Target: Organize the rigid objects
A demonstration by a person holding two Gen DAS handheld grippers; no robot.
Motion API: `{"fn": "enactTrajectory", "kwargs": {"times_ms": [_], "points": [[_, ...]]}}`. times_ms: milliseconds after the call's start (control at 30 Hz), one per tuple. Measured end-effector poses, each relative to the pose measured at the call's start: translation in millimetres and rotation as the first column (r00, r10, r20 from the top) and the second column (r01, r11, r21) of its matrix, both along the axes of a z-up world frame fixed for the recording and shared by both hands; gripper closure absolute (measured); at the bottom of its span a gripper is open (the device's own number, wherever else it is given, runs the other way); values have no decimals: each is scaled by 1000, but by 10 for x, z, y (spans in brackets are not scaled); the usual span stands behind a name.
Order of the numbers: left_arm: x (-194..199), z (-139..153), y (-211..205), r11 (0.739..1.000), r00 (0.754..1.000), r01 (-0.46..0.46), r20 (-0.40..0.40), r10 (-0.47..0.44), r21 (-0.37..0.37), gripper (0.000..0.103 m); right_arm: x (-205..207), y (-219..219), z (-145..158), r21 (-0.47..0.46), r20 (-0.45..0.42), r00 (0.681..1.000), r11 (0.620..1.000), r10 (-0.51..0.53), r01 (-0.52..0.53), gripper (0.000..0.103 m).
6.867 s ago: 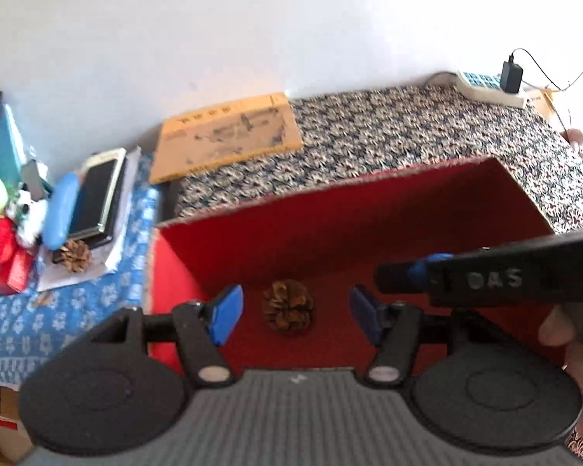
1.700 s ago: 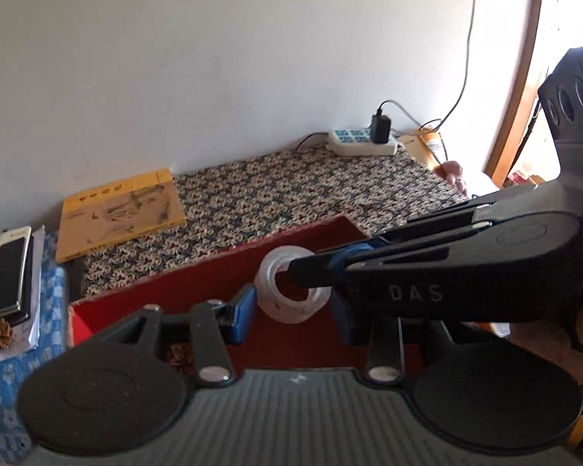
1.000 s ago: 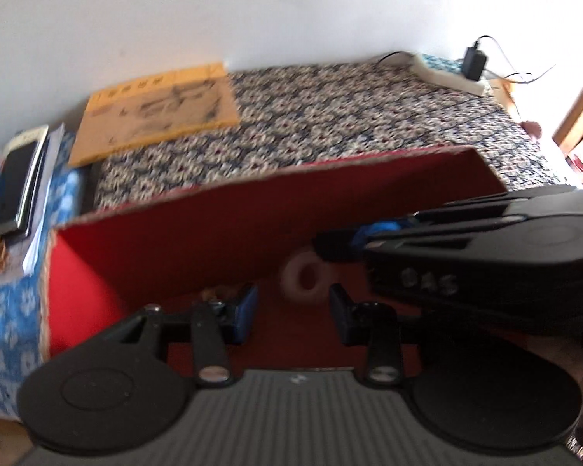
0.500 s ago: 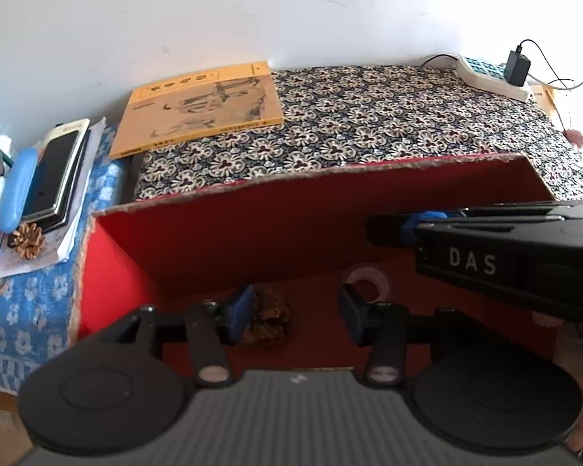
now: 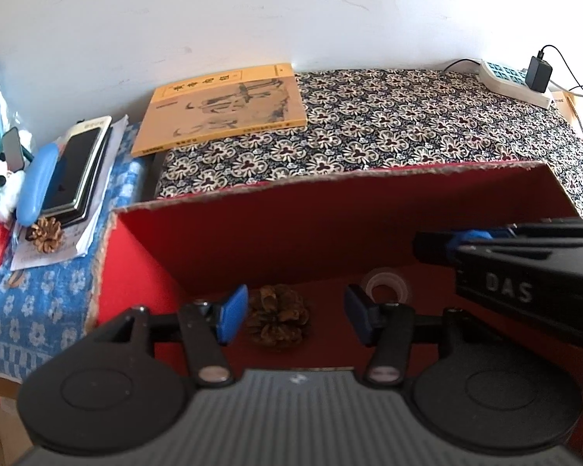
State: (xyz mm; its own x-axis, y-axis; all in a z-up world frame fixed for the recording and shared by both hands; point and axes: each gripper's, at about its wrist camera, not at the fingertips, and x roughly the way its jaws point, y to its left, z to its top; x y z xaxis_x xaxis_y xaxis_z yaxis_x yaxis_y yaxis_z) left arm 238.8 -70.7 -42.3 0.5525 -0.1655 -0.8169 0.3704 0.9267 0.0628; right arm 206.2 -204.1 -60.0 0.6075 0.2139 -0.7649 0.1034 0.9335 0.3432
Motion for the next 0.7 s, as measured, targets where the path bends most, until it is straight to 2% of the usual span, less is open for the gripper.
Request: {"fn": "enactTrajectory", "kwargs": {"times_ms": [267,367,700], "points": [[-7,1,-12,1000,1000,-17,17,17,16,45,-173,-94,13,-3,-10,998,998,-64,64,102],[-12,2,-8,1000,1000,-22,22,22,19,45,-194,-142,4,35,-6,996,995,-89,89,103],[-9,-1,-14,998,998,-51,41,50,42,45,-195,-20,-13,-17,0,997,997,-79,79,103]]}}
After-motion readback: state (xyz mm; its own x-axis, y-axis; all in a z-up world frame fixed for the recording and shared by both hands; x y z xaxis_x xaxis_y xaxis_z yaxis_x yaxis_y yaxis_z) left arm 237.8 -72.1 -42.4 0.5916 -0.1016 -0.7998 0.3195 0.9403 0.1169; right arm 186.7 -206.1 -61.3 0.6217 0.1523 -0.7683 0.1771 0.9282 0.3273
